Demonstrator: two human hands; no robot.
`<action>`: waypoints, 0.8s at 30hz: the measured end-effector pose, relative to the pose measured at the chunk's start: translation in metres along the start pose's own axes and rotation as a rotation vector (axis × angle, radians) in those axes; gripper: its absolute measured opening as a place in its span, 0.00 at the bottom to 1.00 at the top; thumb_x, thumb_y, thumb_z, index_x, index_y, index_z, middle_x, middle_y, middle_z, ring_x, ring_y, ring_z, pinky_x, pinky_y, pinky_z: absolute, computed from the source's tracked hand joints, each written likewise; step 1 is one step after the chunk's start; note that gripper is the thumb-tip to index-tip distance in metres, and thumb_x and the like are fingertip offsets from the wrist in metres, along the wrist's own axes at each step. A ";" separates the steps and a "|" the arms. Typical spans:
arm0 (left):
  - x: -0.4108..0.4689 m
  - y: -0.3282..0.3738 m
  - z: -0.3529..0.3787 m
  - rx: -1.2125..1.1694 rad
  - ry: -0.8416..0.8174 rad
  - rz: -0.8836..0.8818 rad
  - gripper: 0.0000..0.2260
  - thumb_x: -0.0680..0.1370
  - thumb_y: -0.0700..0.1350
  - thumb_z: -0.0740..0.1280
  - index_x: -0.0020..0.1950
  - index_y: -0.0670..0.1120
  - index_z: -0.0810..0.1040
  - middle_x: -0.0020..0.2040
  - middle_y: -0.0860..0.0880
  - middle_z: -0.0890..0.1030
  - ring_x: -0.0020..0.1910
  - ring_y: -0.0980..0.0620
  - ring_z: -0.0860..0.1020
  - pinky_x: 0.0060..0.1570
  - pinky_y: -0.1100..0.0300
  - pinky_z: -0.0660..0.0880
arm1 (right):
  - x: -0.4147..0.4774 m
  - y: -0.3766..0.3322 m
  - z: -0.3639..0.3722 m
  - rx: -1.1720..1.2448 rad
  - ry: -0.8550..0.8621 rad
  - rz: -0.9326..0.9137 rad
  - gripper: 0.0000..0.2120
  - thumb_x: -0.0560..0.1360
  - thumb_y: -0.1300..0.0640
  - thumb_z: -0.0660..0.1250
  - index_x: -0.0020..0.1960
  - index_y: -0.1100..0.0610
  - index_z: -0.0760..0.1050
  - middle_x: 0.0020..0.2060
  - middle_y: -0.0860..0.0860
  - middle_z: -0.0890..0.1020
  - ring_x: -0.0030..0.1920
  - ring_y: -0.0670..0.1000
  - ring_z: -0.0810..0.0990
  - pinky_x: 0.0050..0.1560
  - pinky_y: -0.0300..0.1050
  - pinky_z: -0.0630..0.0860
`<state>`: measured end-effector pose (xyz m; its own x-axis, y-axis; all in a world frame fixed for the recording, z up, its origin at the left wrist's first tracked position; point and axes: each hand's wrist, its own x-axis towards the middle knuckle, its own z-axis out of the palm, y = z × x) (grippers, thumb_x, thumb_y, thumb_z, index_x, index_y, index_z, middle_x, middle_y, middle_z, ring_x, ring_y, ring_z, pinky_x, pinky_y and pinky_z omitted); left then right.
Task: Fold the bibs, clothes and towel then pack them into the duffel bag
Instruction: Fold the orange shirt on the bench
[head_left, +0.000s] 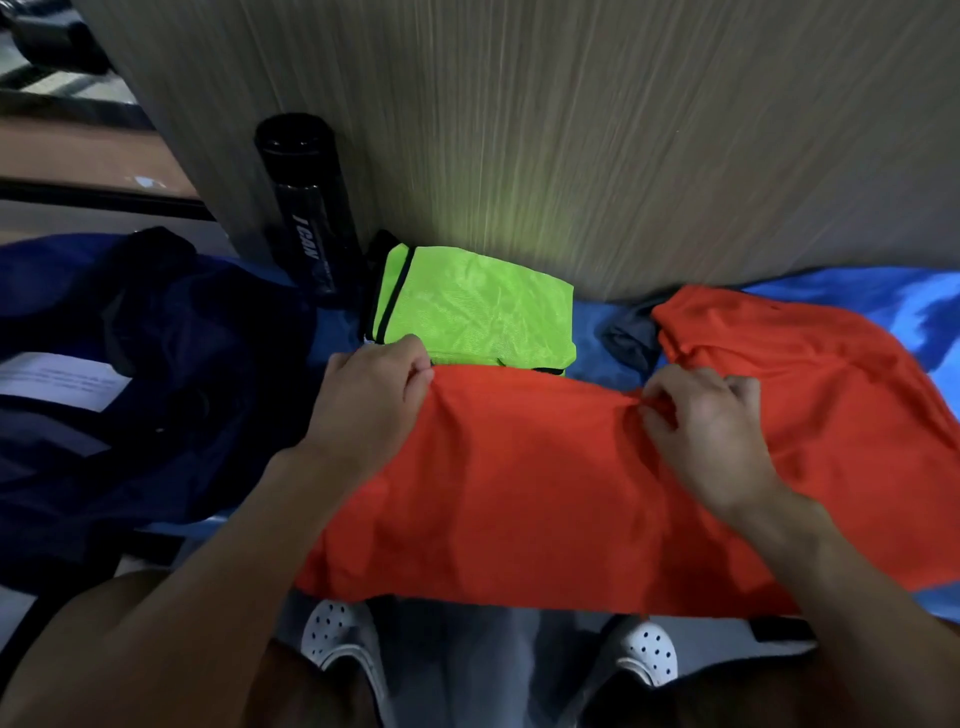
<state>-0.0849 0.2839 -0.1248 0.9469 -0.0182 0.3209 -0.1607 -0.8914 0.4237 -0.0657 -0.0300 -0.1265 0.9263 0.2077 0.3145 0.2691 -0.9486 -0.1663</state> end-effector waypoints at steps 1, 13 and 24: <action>0.001 0.000 0.001 -0.004 0.024 -0.014 0.02 0.79 0.45 0.67 0.48 0.48 0.76 0.43 0.52 0.80 0.47 0.46 0.76 0.52 0.50 0.68 | 0.002 0.000 0.000 -0.008 0.057 0.012 0.05 0.72 0.57 0.70 0.45 0.52 0.74 0.41 0.48 0.80 0.48 0.56 0.77 0.51 0.53 0.61; -0.071 0.012 0.034 0.370 -0.388 -0.193 0.32 0.76 0.64 0.38 0.80 0.59 0.50 0.81 0.46 0.49 0.80 0.43 0.46 0.75 0.36 0.45 | -0.075 -0.030 0.022 -0.118 -0.137 0.075 0.26 0.77 0.42 0.52 0.68 0.55 0.70 0.64 0.56 0.74 0.61 0.59 0.73 0.59 0.59 0.68; -0.078 0.008 0.025 0.306 -0.330 -0.052 0.32 0.75 0.64 0.43 0.79 0.58 0.58 0.81 0.47 0.56 0.80 0.45 0.50 0.76 0.38 0.47 | -0.093 -0.021 0.014 -0.163 -0.122 0.333 0.33 0.77 0.40 0.48 0.73 0.60 0.67 0.73 0.60 0.68 0.73 0.61 0.66 0.68 0.66 0.62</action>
<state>-0.1528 0.2669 -0.1672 0.9976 -0.0690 -0.0028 -0.0678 -0.9869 0.1461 -0.1535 -0.0260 -0.1650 0.9831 -0.1005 0.1530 -0.0880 -0.9924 -0.0863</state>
